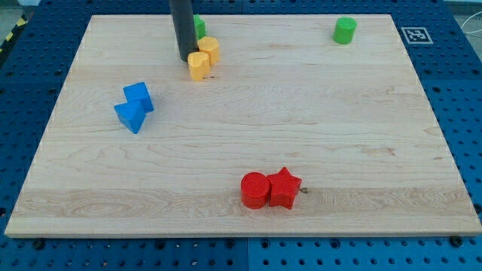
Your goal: Separate blue triangle and blue cube
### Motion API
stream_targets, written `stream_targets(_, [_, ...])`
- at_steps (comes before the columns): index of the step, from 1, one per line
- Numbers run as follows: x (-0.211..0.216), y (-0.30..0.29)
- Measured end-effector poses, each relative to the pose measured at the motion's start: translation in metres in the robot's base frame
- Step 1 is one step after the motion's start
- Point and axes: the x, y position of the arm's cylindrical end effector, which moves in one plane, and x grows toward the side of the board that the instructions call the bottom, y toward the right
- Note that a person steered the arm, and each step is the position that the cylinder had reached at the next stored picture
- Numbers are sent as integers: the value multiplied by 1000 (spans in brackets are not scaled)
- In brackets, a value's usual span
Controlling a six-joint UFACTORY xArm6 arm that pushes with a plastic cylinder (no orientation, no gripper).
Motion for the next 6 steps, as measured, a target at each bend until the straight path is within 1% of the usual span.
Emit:
stream_targets(2, [62, 18])
stream_targets(3, [106, 58])
stream_targets(4, [146, 42])
stream_targets(6, [180, -55])
